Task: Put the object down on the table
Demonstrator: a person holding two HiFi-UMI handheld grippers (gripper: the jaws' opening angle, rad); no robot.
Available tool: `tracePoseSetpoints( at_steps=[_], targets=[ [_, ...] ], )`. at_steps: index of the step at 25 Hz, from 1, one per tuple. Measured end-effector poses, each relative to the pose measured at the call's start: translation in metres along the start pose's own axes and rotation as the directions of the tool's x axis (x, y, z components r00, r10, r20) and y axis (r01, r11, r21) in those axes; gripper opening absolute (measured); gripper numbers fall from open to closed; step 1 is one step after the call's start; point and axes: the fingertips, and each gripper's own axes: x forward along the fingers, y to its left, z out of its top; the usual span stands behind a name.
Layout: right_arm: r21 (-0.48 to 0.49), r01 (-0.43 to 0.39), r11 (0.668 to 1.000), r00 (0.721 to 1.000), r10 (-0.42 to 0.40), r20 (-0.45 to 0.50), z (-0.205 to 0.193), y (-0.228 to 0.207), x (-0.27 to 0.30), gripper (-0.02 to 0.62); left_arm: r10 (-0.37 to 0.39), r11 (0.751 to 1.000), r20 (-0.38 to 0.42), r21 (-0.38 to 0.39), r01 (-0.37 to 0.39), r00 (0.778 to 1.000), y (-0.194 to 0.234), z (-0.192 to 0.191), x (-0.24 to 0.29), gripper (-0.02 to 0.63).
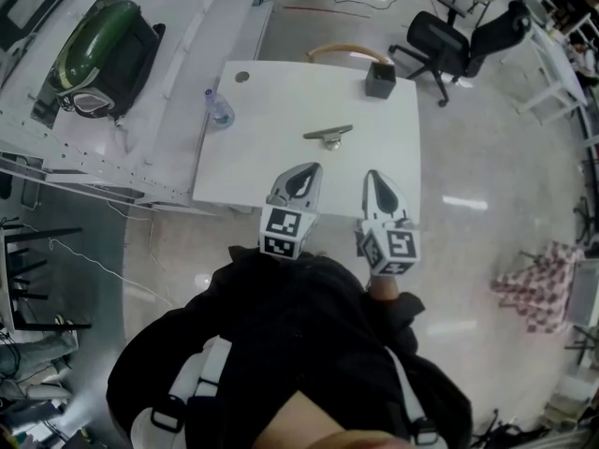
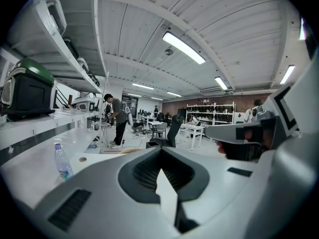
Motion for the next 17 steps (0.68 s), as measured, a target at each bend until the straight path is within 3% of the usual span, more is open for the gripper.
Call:
tracePoseSetpoints(
  at_steps=[17],
  targets=[
    [0.011,-0.005,1.0,1.0,0.005,-0.002,-0.003,0.009,-0.007,-0.008,0.011,1.0,-0.003,-0.002,-0.011,1.0,-0.001,-0.007,-0.015,0.002]
  ],
)
